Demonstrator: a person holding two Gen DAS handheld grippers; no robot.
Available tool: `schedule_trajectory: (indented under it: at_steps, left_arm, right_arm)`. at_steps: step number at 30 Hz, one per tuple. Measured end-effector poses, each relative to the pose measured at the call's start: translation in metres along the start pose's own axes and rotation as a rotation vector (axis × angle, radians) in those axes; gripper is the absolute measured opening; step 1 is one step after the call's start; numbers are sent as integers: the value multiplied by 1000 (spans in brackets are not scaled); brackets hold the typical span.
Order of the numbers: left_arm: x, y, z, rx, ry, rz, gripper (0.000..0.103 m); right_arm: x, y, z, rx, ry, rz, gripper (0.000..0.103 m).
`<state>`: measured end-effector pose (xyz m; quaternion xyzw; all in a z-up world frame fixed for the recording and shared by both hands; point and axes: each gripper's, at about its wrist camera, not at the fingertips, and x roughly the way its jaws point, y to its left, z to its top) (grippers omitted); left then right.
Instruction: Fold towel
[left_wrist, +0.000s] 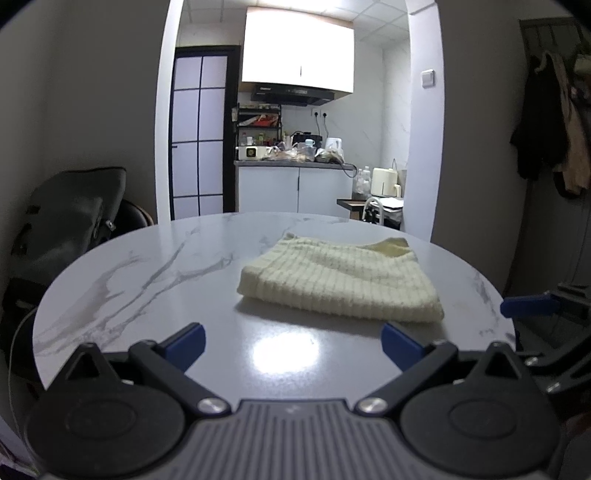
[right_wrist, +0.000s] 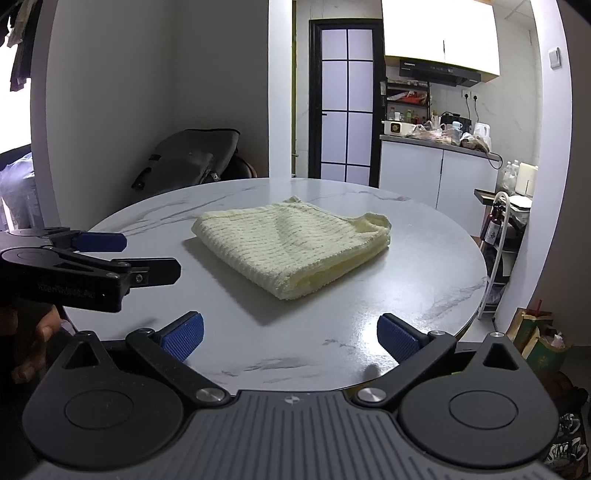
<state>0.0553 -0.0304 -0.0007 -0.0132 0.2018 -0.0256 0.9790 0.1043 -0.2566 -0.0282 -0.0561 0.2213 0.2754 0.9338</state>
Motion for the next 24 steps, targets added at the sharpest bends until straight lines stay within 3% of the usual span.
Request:
schedule_trajectory:
  at_steps: [24]
  left_arm:
    - [2,-11,0,20,15,24,103]
  right_arm:
    - [3,-1,-2,7,-3,16,102]
